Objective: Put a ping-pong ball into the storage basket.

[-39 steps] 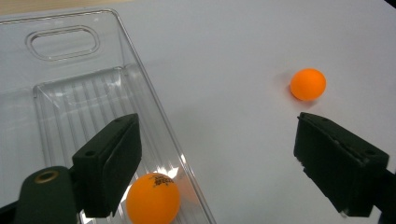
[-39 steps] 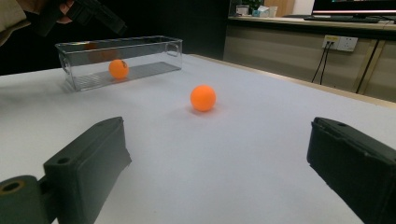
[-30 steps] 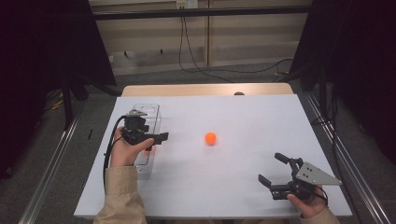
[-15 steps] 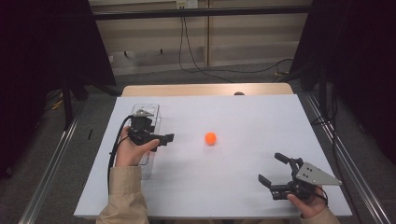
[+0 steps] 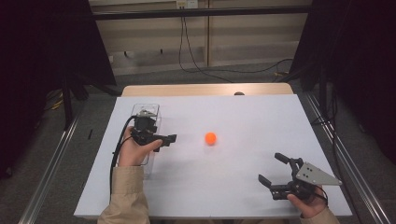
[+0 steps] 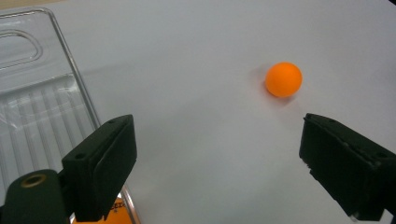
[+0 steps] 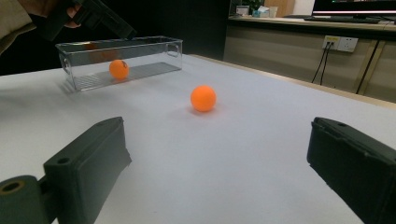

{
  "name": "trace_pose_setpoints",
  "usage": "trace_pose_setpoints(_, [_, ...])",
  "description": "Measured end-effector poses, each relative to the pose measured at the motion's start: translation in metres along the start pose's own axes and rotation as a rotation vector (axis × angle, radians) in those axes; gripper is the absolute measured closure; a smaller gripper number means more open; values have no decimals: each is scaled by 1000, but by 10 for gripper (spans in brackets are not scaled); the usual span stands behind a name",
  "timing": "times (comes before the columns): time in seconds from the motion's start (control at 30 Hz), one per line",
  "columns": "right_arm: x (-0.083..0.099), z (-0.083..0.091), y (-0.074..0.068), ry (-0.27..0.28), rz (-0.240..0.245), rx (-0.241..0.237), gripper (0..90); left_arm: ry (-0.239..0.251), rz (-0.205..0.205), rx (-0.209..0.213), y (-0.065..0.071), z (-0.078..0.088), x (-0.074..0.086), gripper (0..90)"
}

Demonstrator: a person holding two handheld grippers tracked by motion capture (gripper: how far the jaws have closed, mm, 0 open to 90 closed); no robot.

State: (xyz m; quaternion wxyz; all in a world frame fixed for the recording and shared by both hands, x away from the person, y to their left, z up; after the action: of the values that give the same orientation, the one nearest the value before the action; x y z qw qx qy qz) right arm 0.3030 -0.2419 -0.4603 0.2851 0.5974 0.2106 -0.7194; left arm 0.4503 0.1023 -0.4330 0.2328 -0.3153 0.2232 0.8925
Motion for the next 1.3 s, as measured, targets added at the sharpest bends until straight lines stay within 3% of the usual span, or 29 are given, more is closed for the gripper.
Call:
trace_pose_setpoints(0.3, [0, 0, 0, 0, 1, 0, 42, -22, -26, 6, 10, -8, 0, 112])
trace_pose_setpoints(1.3, [0, 0, -1, -3, -1, -1, 42, -57, -56, 40, 33, -35, 3, 103])
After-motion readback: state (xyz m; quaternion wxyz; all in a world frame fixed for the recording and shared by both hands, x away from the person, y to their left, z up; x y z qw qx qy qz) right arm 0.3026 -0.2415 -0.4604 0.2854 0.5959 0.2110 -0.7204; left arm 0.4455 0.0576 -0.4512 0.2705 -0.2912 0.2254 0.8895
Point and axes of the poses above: each handheld gripper's, and its own axes: z roughly backward along the jaws, x roughly out of its underside, y roughly to its right, the point moved 8 cm from there along -z, roughly forward along the jaws, and after that the axes turned 4 degrees about z, right-handed, at the moved point
